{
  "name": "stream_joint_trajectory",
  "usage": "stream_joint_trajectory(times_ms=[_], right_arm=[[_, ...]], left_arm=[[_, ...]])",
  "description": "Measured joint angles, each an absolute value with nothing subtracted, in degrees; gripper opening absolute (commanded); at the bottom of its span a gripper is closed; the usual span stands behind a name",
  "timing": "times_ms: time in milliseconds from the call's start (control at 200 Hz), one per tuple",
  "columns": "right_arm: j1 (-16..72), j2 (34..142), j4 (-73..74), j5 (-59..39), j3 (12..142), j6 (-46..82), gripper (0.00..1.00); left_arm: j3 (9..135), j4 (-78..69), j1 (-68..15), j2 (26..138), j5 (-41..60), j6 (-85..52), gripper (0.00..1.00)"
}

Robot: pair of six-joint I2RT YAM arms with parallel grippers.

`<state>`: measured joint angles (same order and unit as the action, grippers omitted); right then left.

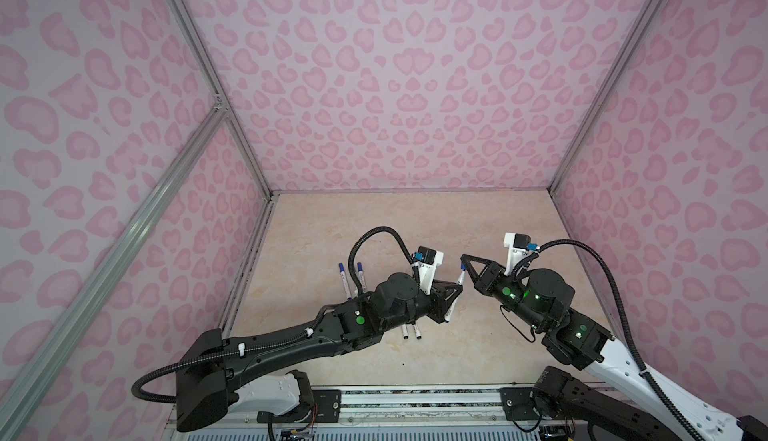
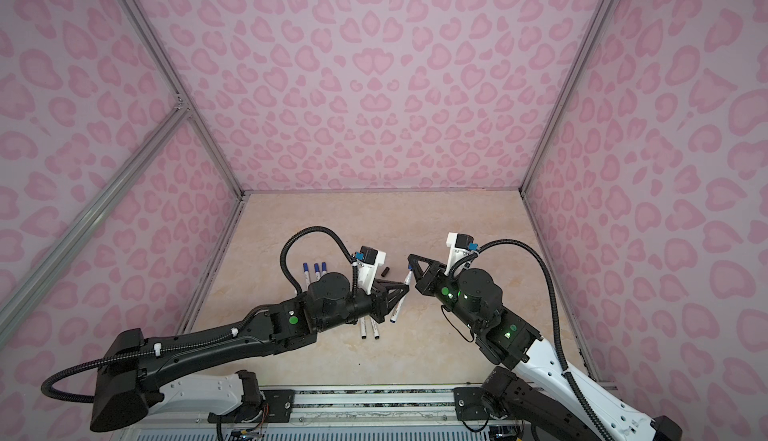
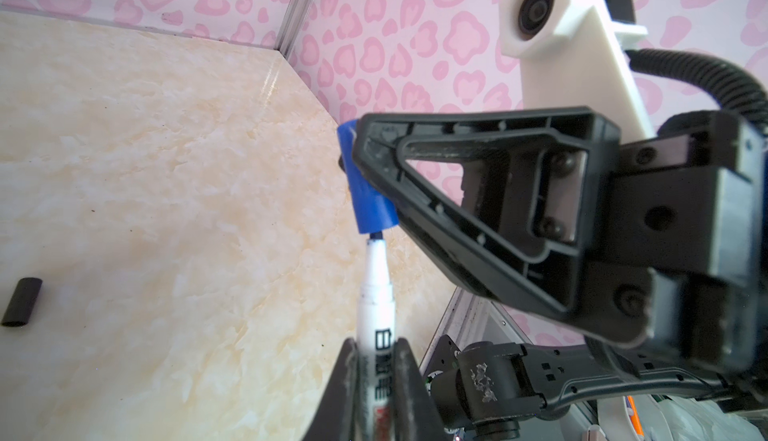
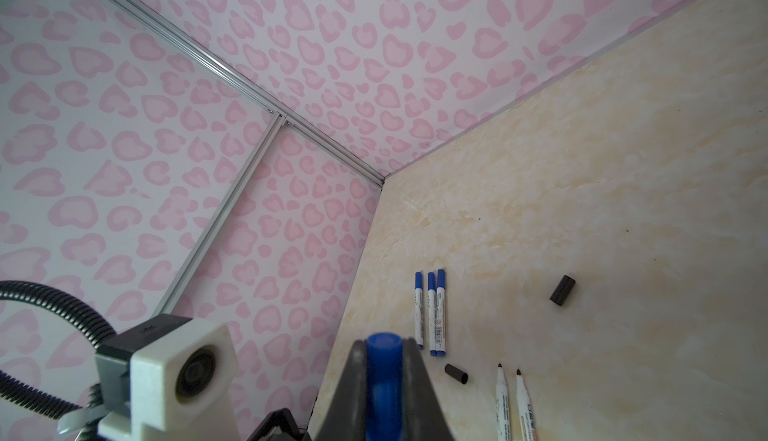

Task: Insert the pens into the pen caps
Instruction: 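Bring the blue cap down onto the thin marker tip held by the left gripper, then press the blue cap onto the marker and open the right gripper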

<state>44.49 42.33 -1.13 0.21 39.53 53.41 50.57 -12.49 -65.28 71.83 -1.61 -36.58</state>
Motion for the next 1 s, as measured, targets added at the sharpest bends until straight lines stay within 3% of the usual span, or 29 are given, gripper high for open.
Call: stream_joint_trajectory(times_ms=[790, 1000], right_arm=[[46.4, 41.4, 1.2, 2.0, 37.6, 54.6, 0.08], [49.9, 42.5, 3.1, 7.6, 37.0, 55.2, 0.08]], left_arm=[[50.2, -13.6, -64.1, 70.7, -2.4, -37.6, 0.03], [51.3, -12.4, -63.7, 72.1, -3.0, -37.6, 0.03]])
